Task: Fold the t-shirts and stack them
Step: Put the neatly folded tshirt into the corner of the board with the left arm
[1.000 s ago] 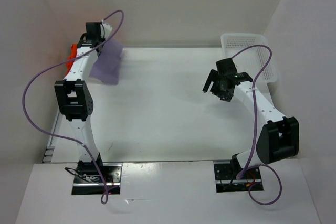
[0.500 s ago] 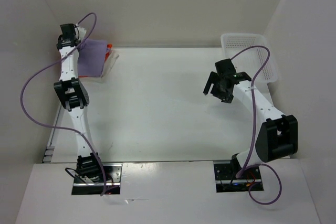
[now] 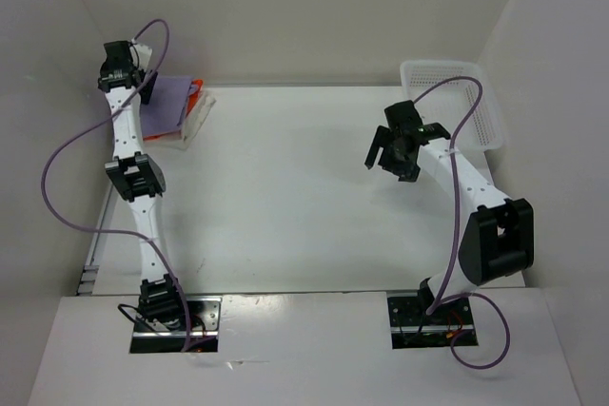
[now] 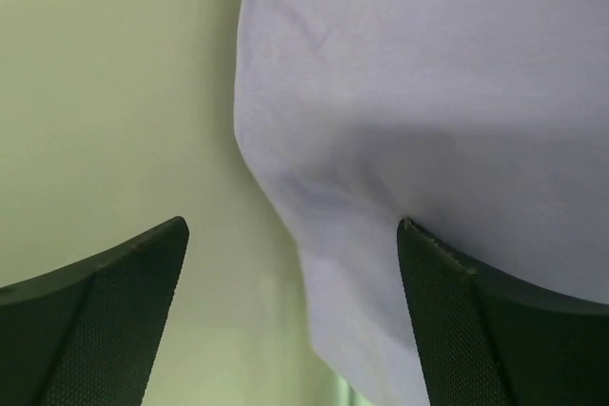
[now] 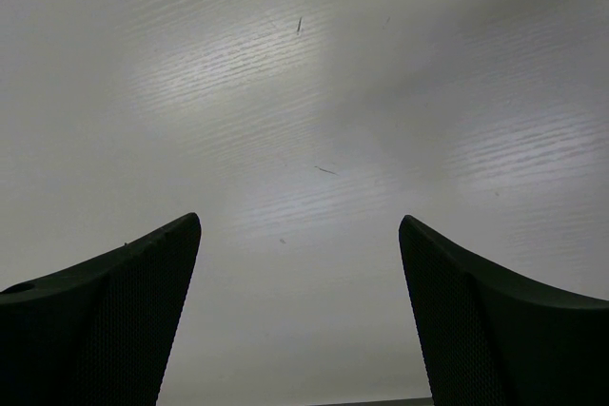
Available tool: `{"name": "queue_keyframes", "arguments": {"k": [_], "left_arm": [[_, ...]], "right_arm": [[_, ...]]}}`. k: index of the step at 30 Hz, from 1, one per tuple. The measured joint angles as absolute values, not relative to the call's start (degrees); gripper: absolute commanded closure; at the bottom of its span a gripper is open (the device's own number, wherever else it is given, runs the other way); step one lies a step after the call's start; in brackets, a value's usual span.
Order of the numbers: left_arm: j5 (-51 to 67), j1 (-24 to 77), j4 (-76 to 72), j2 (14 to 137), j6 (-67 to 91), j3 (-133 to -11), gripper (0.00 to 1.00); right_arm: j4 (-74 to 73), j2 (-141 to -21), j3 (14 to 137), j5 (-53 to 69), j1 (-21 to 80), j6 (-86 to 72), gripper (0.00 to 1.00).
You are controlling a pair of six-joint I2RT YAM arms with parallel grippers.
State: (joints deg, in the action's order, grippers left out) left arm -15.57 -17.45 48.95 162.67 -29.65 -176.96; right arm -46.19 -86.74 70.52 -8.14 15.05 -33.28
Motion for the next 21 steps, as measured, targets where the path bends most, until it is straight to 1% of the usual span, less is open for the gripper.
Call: {"name": "queue_keyframes", "arguments": {"k": [1, 8, 11, 15, 17, 18, 19, 21], "left_arm": [[-13.9, -17.5, 49.8, 161.7, -28.6, -177.0, 0.00], [-1.3, -16.6, 58.9, 152.3, -21.7, -178.3, 0.00], [-0.1, -15.0, 60.0, 151.6, -20.4, -180.1, 0.00], [0.1, -12.9, 61.9, 154.3, -19.4, -179.9, 0.00], [2.3, -12.1, 64.7, 155.1, -19.2, -179.0, 0.00], [3.8, -11.6, 66.2, 155.2, -19.2, -178.5, 0.00], [5.7, -11.1, 67.5, 154.7, -19.2, -177.8, 0.00], [10.7, -10.0, 68.9, 150.4, -18.6, -172.5, 0.00]], "right_arm": [[-46.2, -86.8, 70.6, -8.2, 15.1, -33.1, 0.11], [-46.4, -86.8, 70.7, -8.3, 15.1, -33.1, 0.11], [-46.5, -86.6, 70.8, -8.3, 15.3, -32.7, 0.11], [-46.8, -85.1, 70.8, -8.3, 15.6, -32.5, 0.11], [-46.9, -83.6, 70.8, -8.4, 15.6, -32.5, 0.11], [-47.0, -82.7, 70.8, -8.6, 15.6, -32.5, 0.09], [-47.2, -81.6, 70.8, -8.8, 15.6, -32.5, 0.09], [-47.3, -79.2, 70.8, -9.3, 15.6, -32.3, 0.08]]}}
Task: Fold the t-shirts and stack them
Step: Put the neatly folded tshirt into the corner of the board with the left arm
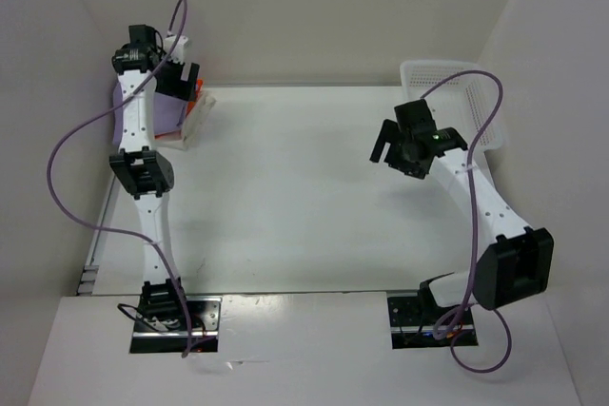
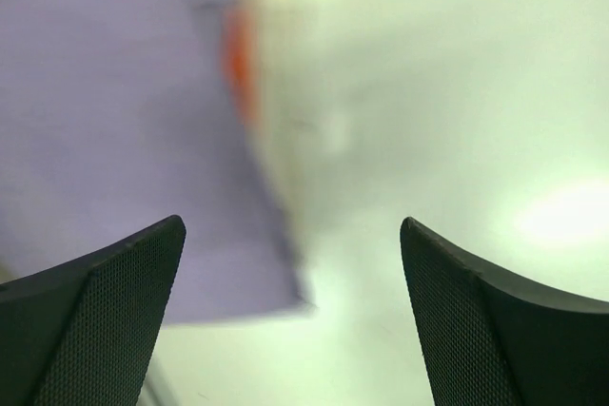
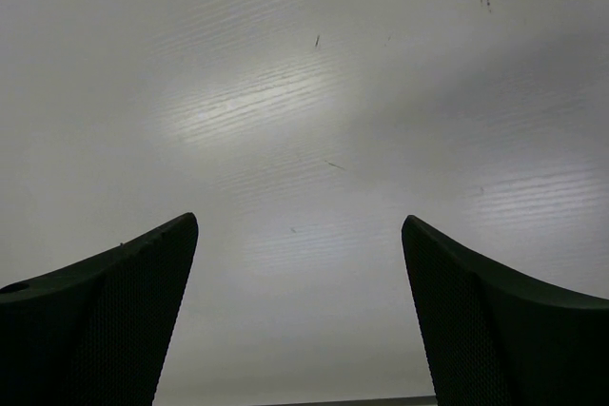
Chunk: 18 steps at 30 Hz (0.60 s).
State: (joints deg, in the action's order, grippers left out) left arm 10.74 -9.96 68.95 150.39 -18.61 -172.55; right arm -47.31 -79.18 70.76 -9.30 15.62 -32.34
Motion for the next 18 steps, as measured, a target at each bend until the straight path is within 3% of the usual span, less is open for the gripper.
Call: {"name": "queue_keyframes", "arguments": {"k": [4, 8, 11, 14, 18], "left_arm": [[20.0, -3.4, 66.4, 128.6, -15.5, -148.9, 0.00], [24.7, 12.3, 53.4, 97.8, -11.0, -116.4, 0.00], [23.9, 23.0, 46.6, 82.5, -9.3, -95.7, 0.00], [15.4, 27.9, 43.5, 76.1, -10.2, -77.4, 0.00], [3.9, 30.2, 43.1, 78.9, -12.3, -61.3, 0.00]], "right_arm": [[-47.6, -76.4, 70.8, -10.8, 15.6, -31.7, 0.05], [-47.6, -75.5, 70.6, -11.3, 15.6, -30.3, 0.01], [-47.5, -73.1, 69.2, -11.0, 15.6, -28.8, 0.01], [-47.5, -68.9, 66.5, -10.3, 15.6, -27.5, 0.00], [-47.5, -65.2, 64.7, -9.3, 15.6, -26.0, 0.00]]}}
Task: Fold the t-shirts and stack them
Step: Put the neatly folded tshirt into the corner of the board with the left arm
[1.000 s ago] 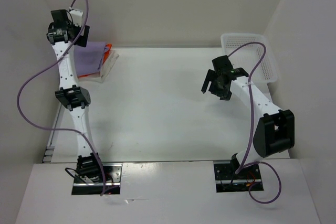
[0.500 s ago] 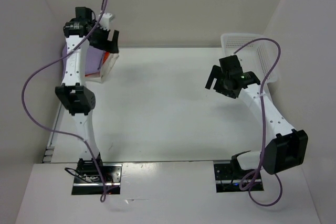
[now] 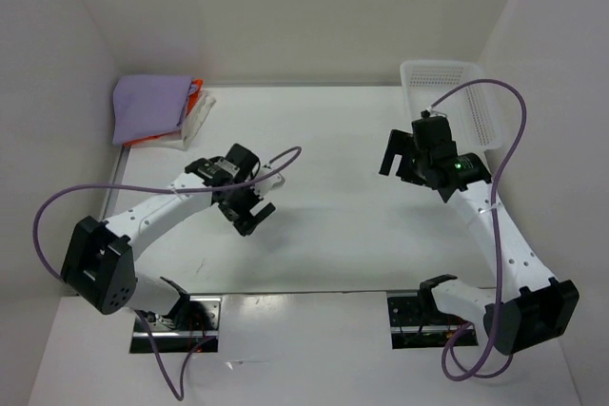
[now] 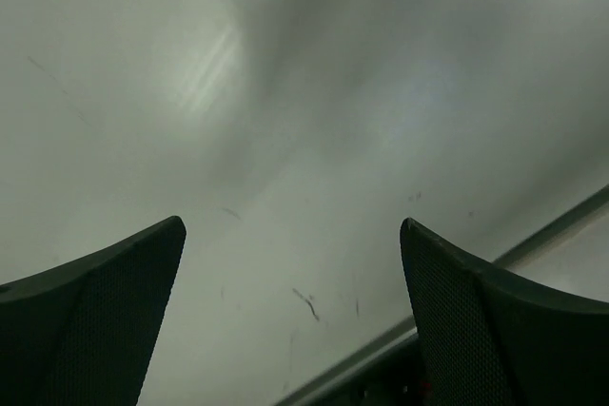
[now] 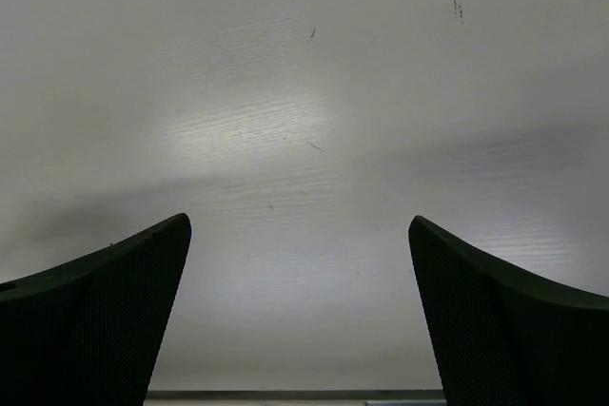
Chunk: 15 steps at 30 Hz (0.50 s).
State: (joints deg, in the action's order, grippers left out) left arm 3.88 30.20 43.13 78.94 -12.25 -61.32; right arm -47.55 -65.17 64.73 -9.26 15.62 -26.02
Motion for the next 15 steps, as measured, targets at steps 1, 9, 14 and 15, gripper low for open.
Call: {"name": "queue_keyframes", "arguments": {"k": [1, 9, 14, 15], "left_arm": [[2.5, 30.8, 45.0, 79.8, -12.5, -59.4, 0.00], [3.4, 32.2, 44.0, 78.6, -13.8, -60.2, 0.00], [4.5, 32.1, 43.6, 77.8, -13.8, -60.1, 0.00], [4.8, 32.1, 43.5, 77.7, -13.9, -60.1, 0.00]], "right_arm": [[-47.2, -64.5, 64.4, -9.1, 15.6, -25.8, 0.00], [-46.3, -61.8, 61.7, -7.9, 15.6, -25.7, 0.00], [-46.1, -59.9, 61.3, -7.4, 15.6, -25.9, 0.00], [-46.1, -59.6, 61.3, -7.3, 15.6, -25.9, 0.00]]}}
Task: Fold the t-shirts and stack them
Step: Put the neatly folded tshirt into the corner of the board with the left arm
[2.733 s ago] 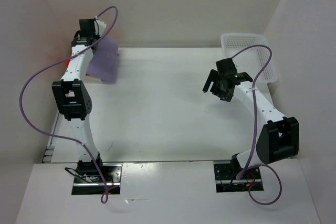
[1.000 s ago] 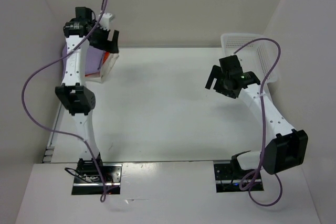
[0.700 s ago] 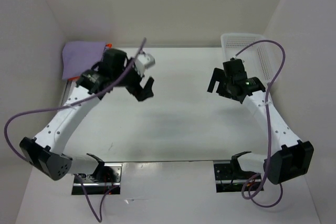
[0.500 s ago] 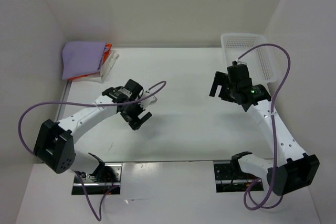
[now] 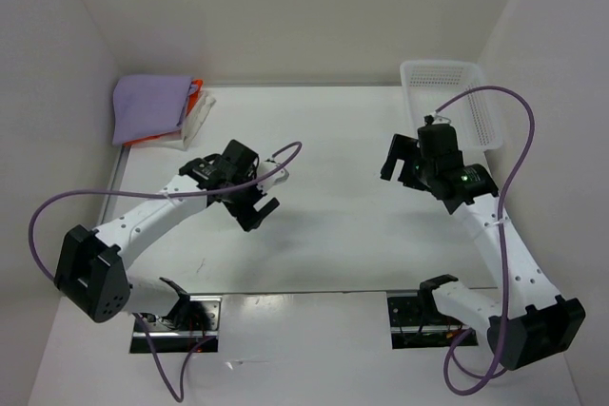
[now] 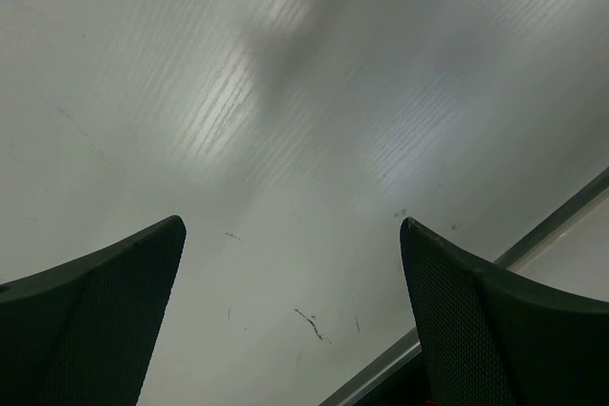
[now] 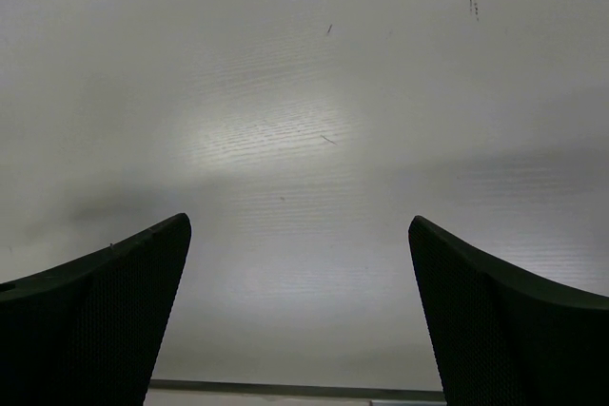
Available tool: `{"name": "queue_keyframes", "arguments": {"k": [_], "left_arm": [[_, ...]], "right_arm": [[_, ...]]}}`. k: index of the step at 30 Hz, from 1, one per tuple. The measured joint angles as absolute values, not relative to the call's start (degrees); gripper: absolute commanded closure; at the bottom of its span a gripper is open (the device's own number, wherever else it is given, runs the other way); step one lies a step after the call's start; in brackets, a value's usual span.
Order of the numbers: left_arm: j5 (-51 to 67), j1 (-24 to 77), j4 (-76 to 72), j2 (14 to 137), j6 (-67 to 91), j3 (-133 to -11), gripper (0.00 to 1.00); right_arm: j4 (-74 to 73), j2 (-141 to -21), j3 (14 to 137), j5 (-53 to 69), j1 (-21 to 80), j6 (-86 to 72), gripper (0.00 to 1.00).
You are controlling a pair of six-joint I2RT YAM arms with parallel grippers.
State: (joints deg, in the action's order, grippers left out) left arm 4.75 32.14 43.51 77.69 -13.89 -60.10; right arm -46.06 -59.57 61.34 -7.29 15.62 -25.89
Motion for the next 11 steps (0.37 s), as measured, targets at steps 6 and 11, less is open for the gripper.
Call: {"name": "queue_keyframes", "arguments": {"k": [6, 11], "left_arm": [[5.0, 32.1, 43.2, 77.0, -14.8, -60.1, 0.00], [5.1, 32.1, 43.0, 76.6, -14.8, -60.0, 0.00]], "right_arm": [[-46.1, -59.3, 61.4, -6.9, 15.6, -26.1, 0.00], [-46.1, -59.3, 61.4, -6.7, 15.6, -26.1, 0.00]]}}
